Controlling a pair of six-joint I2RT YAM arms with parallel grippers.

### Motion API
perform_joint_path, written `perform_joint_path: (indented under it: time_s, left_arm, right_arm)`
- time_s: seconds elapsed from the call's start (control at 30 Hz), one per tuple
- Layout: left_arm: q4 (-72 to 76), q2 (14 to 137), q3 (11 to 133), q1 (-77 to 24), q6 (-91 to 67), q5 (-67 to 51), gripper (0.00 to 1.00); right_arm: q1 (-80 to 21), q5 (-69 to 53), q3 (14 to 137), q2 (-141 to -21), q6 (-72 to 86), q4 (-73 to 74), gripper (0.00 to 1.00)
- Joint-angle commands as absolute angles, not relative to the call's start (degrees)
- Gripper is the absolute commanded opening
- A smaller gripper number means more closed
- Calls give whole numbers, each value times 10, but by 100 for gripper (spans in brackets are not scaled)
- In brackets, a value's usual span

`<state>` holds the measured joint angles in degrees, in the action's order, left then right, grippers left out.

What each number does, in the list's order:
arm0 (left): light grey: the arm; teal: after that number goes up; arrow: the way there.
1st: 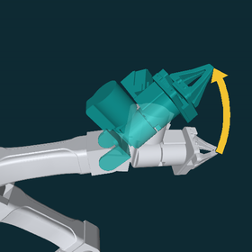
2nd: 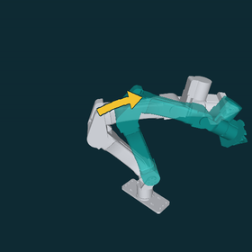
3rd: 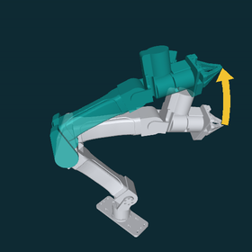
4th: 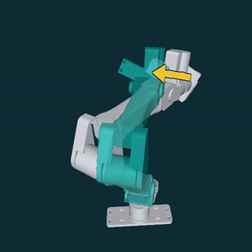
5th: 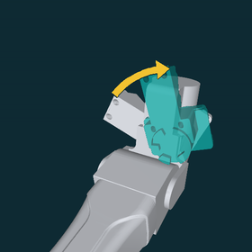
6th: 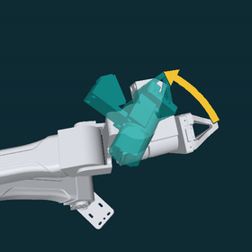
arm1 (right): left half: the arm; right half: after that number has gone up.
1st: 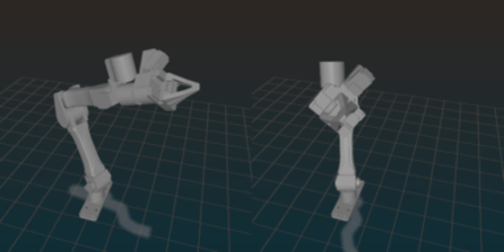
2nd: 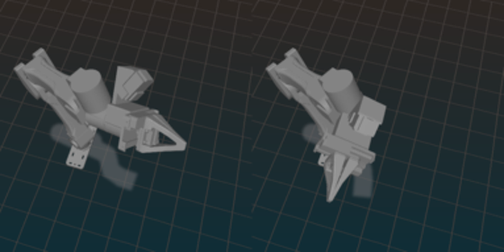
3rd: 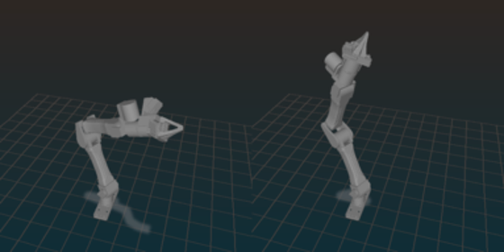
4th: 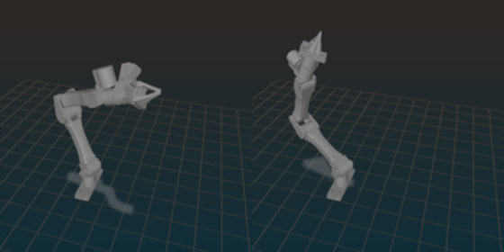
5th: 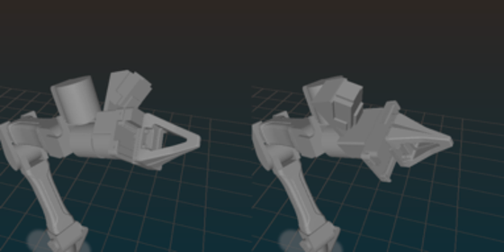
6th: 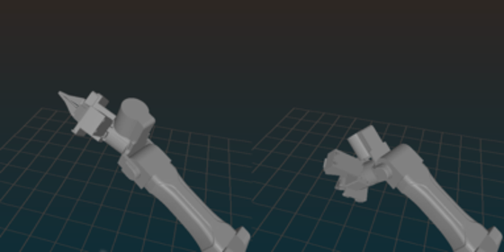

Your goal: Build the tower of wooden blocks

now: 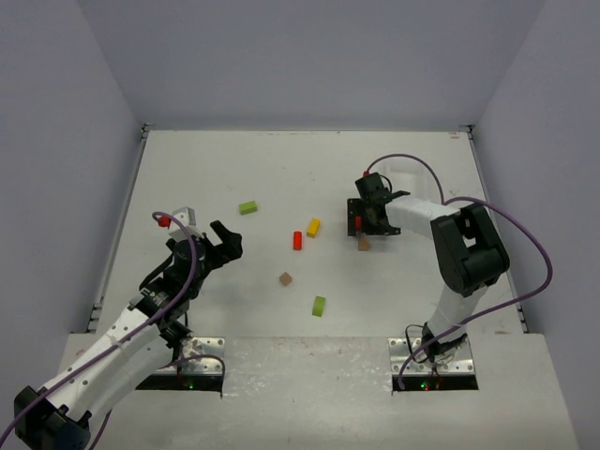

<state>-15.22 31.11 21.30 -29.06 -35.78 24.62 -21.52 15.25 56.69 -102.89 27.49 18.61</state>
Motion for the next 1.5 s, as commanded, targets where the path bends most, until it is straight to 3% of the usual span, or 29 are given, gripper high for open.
perform_joint_path:
  time_s: [0.0,0.8,1.47]
  left_arm:
    - [-130,306,209,-287,-351,245,100]
    - [-129,308,211,-287,-350,245,100]
    - [-128,303,208,-287,-349,242,100]
  right_arm:
    - [-216,195,587,-1043,288,177,99]
    - [-216,163,567,-1010,279,186,99]
    - [-195,232,577,-1028,306,217,99]
